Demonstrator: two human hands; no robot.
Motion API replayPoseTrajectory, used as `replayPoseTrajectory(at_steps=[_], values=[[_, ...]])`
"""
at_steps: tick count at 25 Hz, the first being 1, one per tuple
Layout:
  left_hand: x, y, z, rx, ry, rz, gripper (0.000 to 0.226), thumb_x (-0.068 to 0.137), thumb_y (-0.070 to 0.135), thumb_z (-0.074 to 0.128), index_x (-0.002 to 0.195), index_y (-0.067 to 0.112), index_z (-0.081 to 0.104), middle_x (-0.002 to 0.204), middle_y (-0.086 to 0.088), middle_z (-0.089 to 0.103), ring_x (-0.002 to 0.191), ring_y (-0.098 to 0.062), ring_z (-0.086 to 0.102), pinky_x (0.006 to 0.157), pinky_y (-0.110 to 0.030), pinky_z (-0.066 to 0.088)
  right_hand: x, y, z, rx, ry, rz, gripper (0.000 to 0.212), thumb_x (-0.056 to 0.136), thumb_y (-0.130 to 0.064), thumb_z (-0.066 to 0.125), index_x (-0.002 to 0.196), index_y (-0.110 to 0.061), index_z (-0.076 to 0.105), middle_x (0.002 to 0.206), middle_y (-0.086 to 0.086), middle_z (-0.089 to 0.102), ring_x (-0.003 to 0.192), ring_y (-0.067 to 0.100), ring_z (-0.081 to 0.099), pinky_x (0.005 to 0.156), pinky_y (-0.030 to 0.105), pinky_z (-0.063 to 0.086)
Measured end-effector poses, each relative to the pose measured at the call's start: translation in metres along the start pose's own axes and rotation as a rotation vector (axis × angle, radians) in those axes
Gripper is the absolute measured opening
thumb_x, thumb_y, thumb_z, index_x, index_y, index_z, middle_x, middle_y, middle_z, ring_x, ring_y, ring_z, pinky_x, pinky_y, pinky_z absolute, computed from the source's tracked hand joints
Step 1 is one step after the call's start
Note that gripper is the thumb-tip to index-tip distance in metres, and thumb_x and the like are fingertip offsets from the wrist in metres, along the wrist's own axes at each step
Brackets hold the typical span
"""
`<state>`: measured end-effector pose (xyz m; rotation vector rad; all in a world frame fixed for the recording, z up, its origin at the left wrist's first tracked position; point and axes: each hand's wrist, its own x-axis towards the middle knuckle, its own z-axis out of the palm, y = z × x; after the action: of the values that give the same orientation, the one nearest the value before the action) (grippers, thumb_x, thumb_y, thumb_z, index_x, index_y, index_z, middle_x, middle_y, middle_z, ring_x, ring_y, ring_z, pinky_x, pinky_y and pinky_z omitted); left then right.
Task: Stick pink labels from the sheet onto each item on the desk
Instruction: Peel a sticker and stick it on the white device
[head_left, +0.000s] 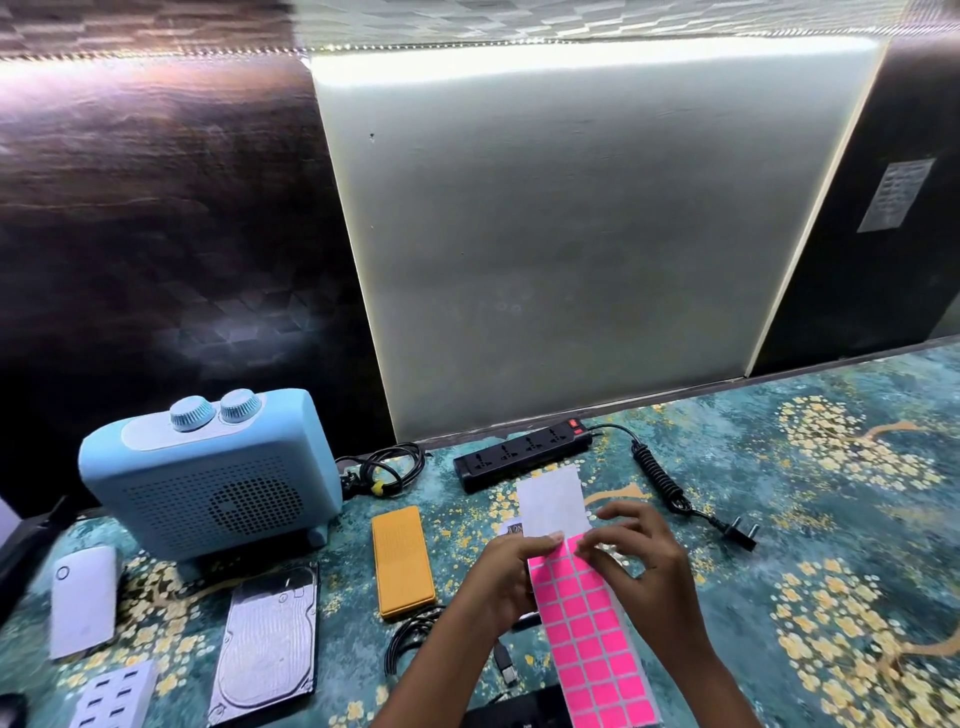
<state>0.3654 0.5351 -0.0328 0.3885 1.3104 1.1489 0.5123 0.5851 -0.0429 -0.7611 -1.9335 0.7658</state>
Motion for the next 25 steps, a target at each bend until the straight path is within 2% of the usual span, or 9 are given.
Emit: replayPoseTrajectory(at_steps=[2,4,7,12,15,17,20,22,25], values=[[0.002,0.000,0.000,0.003,0.010,0.030,0.007,0.083,0.011,0.063,0.079,0.007,0.059,0.061,-0.003,0.068,0.051,-0.014,0.065,0.056,-0.026,0.052,0.002,0.001,-0.002,0.035,-0.017,0.062,0.019,0.070,-0.032,0.069,0.088,-0.037,0.068,0.099,-0.015,0.056,0.091,0.002,0.058,0.070,0.012,0.047],[0.002,0.000,0.001,0.014,-0.008,0.066,0.003,0.083,0.008,0.063,0.080,0.008,0.064,0.061,-0.002,0.071,0.051,-0.013,0.066,0.057,-0.026,0.054,0.002,0.006,-0.003,-0.051,-0.061,0.048,0.026,0.071,-0.043,0.065,0.096,-0.036,0.067,0.103,-0.014,0.056,0.095,-0.001,0.055,0.075,0.009,0.044],[0.002,0.002,0.001,0.032,-0.024,0.056,0.006,0.085,0.006,0.061,0.081,0.006,0.065,0.061,-0.003,0.071,0.053,-0.015,0.066,0.059,-0.027,0.054,0.001,0.010,-0.004,-0.082,-0.072,0.025,0.030,0.073,-0.053,0.060,0.093,-0.034,0.070,0.104,-0.019,0.054,0.088,-0.003,0.054,0.073,0.003,0.041],[0.004,0.004,0.000,0.025,-0.023,-0.042,0.009,0.084,0.012,0.060,0.088,0.004,0.059,0.063,-0.004,0.068,0.060,-0.018,0.064,0.064,-0.029,0.051,0.002,0.011,0.000,-0.075,-0.012,-0.043,0.016,0.069,-0.020,0.070,0.082,-0.029,0.071,0.106,-0.004,0.056,0.081,0.003,0.056,0.069,0.009,0.045],[0.003,0.004,-0.001,-0.017,-0.028,-0.097,0.009,0.084,0.015,0.061,0.084,0.006,0.058,0.061,-0.005,0.067,0.054,-0.017,0.065,0.057,-0.025,0.052,0.002,0.002,0.000,0.030,0.002,-0.020,0.008,0.070,-0.029,0.071,0.078,-0.031,0.069,0.102,-0.008,0.058,0.082,0.006,0.060,0.070,0.014,0.048],[0.006,0.002,-0.002,-0.018,-0.001,-0.064,0.009,0.084,0.014,0.061,0.087,0.006,0.058,0.069,-0.007,0.066,0.057,-0.018,0.063,0.057,-0.025,0.052,0.005,-0.004,0.000,0.222,0.027,0.165,0.016,0.068,-0.037,0.072,0.084,-0.034,0.067,0.099,-0.009,0.060,0.083,0.010,0.063,0.068,0.017,0.051],[0.012,-0.002,-0.001,-0.008,0.031,0.015,0.005,0.085,0.010,0.060,0.090,0.008,0.058,0.069,-0.005,0.065,0.051,-0.014,0.063,0.053,-0.022,0.052,0.005,0.002,-0.001,0.439,-0.100,0.510,0.057,0.071,-0.003,0.073,0.111,-0.037,0.051,0.098,0.009,0.064,0.069,0.018,0.063,0.062,0.025,0.053],[0.013,-0.004,0.001,-0.001,0.011,0.025,0.004,0.087,0.010,0.057,0.088,0.010,0.053,0.068,-0.004,0.062,0.050,-0.013,0.062,0.050,-0.021,0.050,0.002,0.012,-0.006,0.345,-0.140,0.606,0.068,0.071,0.003,0.071,0.122,-0.033,0.044,0.090,0.014,0.068,0.066,0.022,0.066,0.065,0.034,0.054],[0.014,-0.008,0.001,0.110,0.002,0.029,0.006,0.089,0.012,0.055,0.093,0.015,0.052,0.082,-0.001,0.064,0.063,-0.014,0.066,0.059,-0.022,0.047,0.000,0.031,-0.020,0.087,-0.061,0.699,0.067,0.074,0.000,0.069,0.127,-0.028,0.039,0.080,0.007,0.067,0.067,0.023,0.065,0.058,0.031,0.050]])
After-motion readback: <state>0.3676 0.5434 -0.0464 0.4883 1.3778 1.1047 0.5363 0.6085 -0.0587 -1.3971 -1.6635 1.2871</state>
